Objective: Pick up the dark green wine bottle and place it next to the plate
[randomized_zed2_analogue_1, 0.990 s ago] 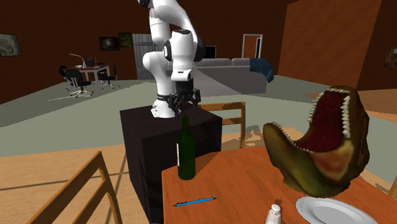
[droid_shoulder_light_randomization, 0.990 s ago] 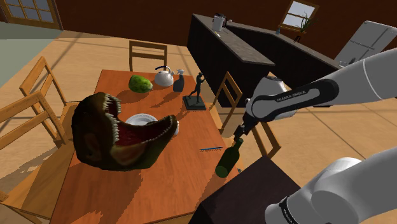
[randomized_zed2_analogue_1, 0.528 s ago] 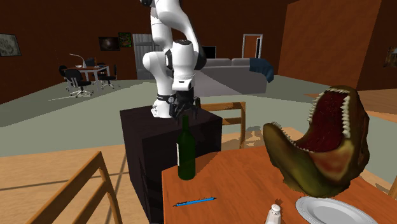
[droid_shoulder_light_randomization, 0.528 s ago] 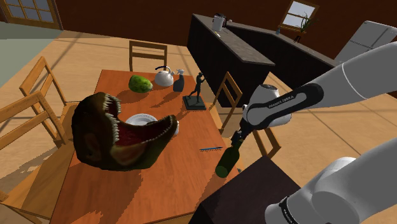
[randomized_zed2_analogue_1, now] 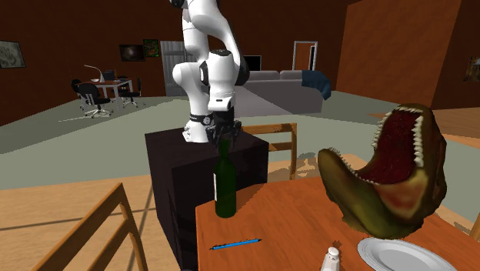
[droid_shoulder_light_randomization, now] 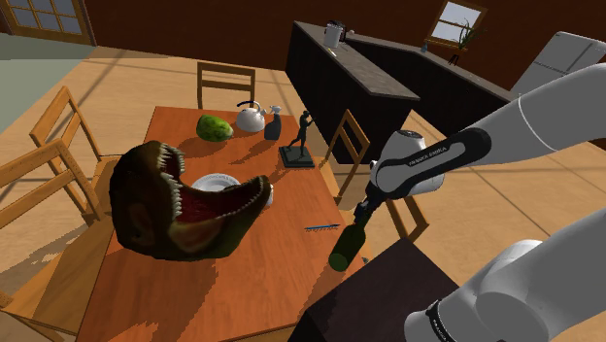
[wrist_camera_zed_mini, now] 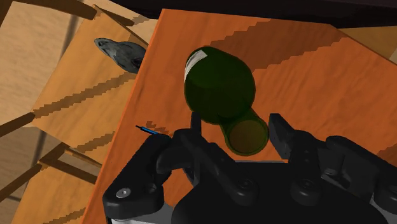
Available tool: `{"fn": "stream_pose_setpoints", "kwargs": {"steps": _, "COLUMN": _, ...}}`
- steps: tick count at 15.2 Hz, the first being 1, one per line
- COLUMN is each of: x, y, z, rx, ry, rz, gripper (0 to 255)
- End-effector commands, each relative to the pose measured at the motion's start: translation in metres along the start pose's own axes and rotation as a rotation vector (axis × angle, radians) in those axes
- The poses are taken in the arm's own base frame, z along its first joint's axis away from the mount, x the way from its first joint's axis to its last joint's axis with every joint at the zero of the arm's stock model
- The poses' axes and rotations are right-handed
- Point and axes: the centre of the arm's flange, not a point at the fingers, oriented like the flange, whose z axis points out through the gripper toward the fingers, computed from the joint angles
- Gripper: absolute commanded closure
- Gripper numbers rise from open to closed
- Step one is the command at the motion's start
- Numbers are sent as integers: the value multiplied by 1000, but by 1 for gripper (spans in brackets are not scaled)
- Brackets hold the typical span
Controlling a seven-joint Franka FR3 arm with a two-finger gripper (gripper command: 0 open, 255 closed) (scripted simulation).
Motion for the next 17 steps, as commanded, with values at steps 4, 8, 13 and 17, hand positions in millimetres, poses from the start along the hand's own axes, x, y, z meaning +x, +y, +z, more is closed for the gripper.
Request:
{"fn": "stream_pose_setpoints", "kwargs": {"steps": 4, "x": 0, "y": 0, "z": 0, "rx": 0, "ry": 0, "rz": 0, "gripper": 255}}
{"fn": "stream_pose_setpoints", "kwargs": {"steps": 8, "x": 0, "y": 0, "z": 0, "rx": 0, "ry": 0, "rz": 0, "gripper": 255}}
{"fn": "stream_pose_setpoints", "kwargs": {"steps": 13, "x": -1, "y": -1, "z": -21, "rx": 0, "ry": 0, "rz": 0, "gripper": 255}}
{"fn": "stream_pose_setpoints", "kwargs": {"steps": 17, "x": -1, "y": -2, "z": -42, "rx": 0, "ry": 0, "rz": 0, "gripper": 255}}
